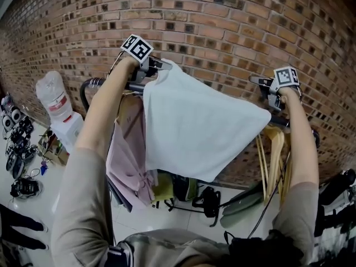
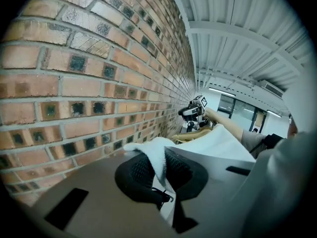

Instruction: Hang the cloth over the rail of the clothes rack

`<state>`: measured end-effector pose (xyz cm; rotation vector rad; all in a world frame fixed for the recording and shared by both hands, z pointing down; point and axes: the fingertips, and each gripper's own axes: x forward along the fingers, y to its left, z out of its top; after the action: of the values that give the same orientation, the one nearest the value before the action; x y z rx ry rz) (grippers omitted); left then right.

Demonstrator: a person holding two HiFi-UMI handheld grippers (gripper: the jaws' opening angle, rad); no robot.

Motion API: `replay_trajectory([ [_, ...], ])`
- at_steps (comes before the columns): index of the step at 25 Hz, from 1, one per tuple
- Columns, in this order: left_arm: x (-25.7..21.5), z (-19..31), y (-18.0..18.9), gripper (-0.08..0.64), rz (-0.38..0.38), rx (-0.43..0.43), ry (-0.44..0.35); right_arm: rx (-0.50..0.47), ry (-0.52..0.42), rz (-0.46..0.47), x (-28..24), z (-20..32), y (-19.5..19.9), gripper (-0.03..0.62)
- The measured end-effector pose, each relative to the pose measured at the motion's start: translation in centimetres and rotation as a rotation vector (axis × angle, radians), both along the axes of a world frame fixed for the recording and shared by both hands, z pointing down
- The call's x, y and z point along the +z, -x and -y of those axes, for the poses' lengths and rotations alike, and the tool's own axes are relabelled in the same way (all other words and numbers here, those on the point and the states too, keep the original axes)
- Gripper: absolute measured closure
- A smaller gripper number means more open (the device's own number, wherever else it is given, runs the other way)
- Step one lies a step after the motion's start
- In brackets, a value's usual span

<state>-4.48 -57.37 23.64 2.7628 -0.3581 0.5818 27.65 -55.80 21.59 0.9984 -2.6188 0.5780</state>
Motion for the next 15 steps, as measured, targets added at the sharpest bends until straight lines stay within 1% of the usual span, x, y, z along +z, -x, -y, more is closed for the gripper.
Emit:
replay_trajectory([
  [3, 0.1, 0.0, 0.0, 0.543, 0.005, -0.003, 0.010, 0.012, -0.027, 0.017, -0.7, 0.1, -0.3, 0.511],
  [6, 0.3, -0.1, 0.3, 0.543, 0.013, -0.003, 0.018, 0.032, -0.085, 0.032, -2.2, 0.3, -0.5, 0.511],
  [9, 0.5, -0.3, 0.2, 0.543, 0.009, -0.008, 0.031, 0.018, -0.088, 0.098, -3.0, -0.3, -0.2, 0.511],
  [11, 0.5, -0.2, 0.1, 0.543, 0.007, -0.011, 0.037, -0.017, -0.142, 0.109, -4.1, -0.7, 0.2, 0.511],
  [14, 0.8, -0.4, -0.1, 0.543, 0.032, -0.004, 0.044, -0.146, -0.241, 0.089, -5.2, -2.1, 2.0, 0.511],
  [15, 1.0, -0.5, -0.1, 0.543, 0.042, 0.001, 0.047, -0.171, -0.271, 0.070, -5.5, -2.5, 2.4, 0.511],
])
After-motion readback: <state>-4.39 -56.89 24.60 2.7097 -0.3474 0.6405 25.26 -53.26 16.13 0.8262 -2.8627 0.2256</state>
